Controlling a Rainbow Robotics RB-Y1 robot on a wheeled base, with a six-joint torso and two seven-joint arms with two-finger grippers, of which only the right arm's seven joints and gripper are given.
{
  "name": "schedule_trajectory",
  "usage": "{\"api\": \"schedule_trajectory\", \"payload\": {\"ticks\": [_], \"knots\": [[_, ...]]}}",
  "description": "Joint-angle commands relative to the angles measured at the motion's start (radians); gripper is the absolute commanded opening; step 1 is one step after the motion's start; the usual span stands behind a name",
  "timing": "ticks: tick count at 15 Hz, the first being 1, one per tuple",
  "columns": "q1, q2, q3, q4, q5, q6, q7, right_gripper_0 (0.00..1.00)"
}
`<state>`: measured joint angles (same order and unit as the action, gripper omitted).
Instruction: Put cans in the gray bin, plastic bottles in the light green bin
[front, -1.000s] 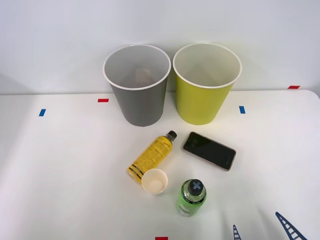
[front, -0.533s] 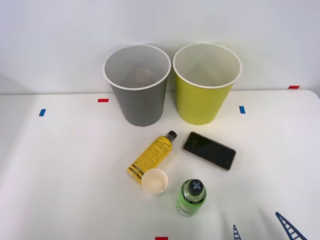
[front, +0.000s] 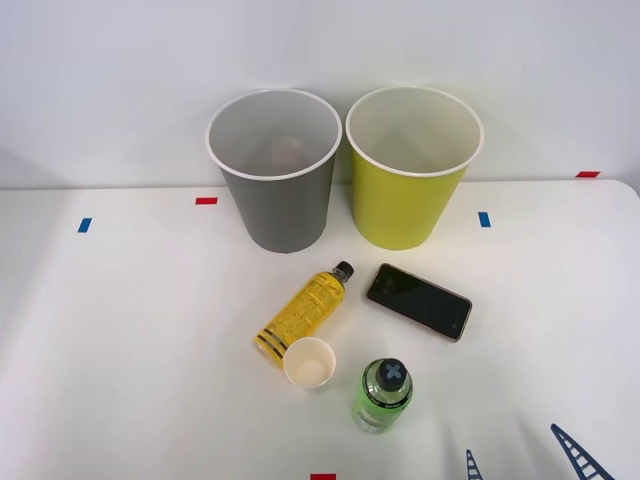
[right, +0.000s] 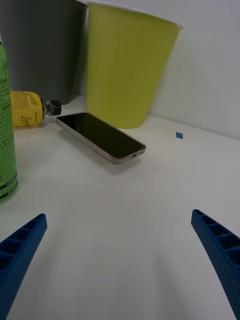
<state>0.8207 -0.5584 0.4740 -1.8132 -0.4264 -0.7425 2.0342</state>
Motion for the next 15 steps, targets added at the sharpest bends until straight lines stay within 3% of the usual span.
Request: {"api": "schedule_trajectory", "payload": {"ticks": [1, 15], "knots": [[0.0, 0.0, 0.0, 0.0, 0.0, 0.0, 0.0, 1.0], [0.0, 0.0, 0.0, 0.0, 0.0, 0.0, 0.0, 1.0]]}}
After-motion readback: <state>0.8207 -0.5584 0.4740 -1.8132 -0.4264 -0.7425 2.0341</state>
